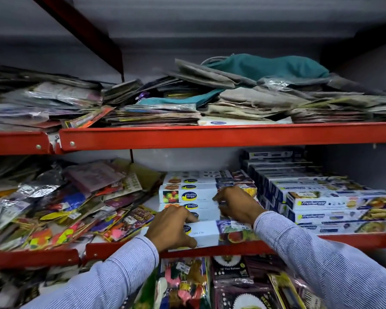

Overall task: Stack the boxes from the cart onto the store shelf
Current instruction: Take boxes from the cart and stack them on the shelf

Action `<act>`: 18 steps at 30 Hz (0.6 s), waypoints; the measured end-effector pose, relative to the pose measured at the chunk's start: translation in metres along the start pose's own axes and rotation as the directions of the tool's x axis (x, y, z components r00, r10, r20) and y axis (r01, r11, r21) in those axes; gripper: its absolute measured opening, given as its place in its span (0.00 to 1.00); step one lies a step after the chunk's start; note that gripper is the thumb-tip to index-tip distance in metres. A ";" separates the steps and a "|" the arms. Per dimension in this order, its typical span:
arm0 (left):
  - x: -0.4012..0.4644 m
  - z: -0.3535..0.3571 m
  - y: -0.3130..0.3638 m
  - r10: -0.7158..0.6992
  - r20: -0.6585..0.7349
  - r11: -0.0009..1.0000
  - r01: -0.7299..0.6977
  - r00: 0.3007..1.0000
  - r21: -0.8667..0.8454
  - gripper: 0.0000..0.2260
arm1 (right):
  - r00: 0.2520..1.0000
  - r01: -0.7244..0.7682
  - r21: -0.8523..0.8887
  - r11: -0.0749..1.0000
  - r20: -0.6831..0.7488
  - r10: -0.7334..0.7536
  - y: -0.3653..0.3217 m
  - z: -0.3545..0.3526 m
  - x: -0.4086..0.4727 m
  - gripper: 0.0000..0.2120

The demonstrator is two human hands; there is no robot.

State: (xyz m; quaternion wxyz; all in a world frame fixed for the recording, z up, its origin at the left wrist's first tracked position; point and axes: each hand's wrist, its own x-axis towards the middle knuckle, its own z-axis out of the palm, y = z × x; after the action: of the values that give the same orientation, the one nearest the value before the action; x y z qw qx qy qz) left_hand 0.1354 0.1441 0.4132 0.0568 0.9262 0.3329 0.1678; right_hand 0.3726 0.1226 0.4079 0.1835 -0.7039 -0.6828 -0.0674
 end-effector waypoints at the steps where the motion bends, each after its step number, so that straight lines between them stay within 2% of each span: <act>1: 0.007 0.002 0.001 -0.001 -0.012 1.000 0.001 1.000 -0.005 0.25 | 1.000 -0.016 0.022 1.000 -0.003 0.016 0.000 -0.005 -0.002 0.15; 4: 0.024 0.007 0.002 -0.007 -0.050 0.999 0.005 0.999 -0.035 0.24 | 0.999 -0.006 0.043 0.999 0.044 0.004 -0.003 -0.015 -0.013 0.12; 8: 0.041 0.023 0.000 0.001 -0.072 0.999 -0.003 0.997 -0.039 0.27 | 0.976 0.007 0.017 1.000 0.216 -0.010 -0.001 -0.011 -0.034 0.25; 11: 0.046 0.039 -0.006 0.028 -0.080 0.999 -0.024 0.996 0.047 0.29 | 0.987 -0.001 -0.006 1.000 0.160 0.002 0.003 0.000 -0.044 0.21; 14: 0.043 0.046 -0.011 0.060 -0.131 0.991 -0.043 0.990 0.130 0.26 | 0.994 0.014 -0.014 1.000 0.108 -0.013 0.002 0.007 -0.047 0.19; 18: 0.040 0.049 -0.011 0.051 -0.163 0.999 -0.048 0.985 0.019 0.21 | 0.993 0.054 -0.039 0.998 0.111 -0.050 0.000 0.006 -0.049 0.17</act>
State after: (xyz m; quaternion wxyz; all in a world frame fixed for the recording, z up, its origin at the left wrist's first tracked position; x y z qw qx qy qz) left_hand 0.1746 0.1787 0.3762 0.0184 0.9177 0.3144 0.2422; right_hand 0.3686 0.0791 0.3854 0.1292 -0.6922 -0.7084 -0.0477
